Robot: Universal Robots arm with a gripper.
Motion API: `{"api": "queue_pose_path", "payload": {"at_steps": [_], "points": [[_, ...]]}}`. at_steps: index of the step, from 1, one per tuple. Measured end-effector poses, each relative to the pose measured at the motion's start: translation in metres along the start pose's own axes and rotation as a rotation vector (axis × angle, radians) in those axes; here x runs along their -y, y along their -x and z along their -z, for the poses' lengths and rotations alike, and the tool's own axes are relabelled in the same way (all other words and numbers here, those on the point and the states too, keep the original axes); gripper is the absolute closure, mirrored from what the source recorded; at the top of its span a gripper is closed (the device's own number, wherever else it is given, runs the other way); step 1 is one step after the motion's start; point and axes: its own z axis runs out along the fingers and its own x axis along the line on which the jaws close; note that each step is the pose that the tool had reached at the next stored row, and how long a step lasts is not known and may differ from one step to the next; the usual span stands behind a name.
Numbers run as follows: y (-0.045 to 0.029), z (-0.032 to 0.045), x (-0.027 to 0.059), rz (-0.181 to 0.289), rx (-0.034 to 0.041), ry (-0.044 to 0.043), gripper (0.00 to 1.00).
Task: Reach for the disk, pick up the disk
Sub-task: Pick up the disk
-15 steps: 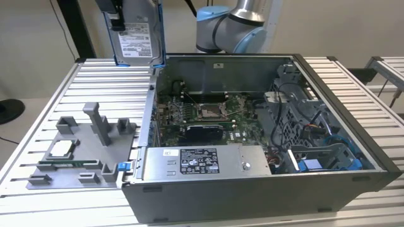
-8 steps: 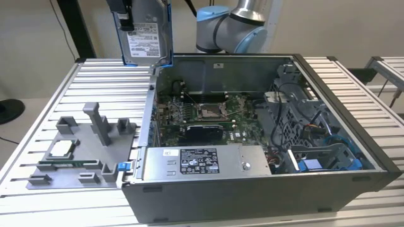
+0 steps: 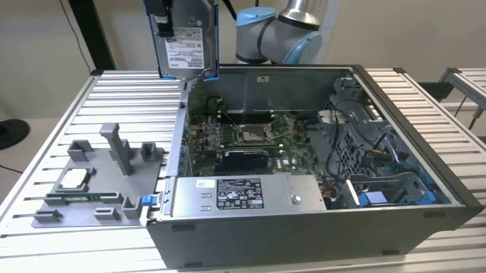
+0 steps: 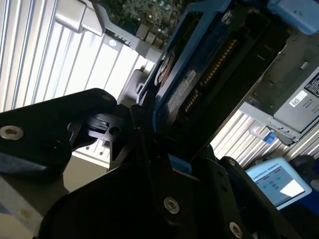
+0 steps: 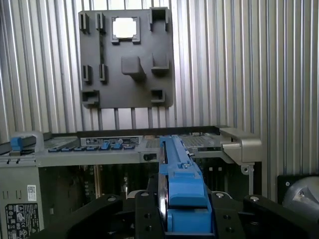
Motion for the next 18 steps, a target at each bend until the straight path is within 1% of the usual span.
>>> {"api": "queue_pose_path", "payload": {"at_steps": [18], "points": [[0.0028,-0.0003,0.0388,0.0,0.0,0.0003,1.0]]}}
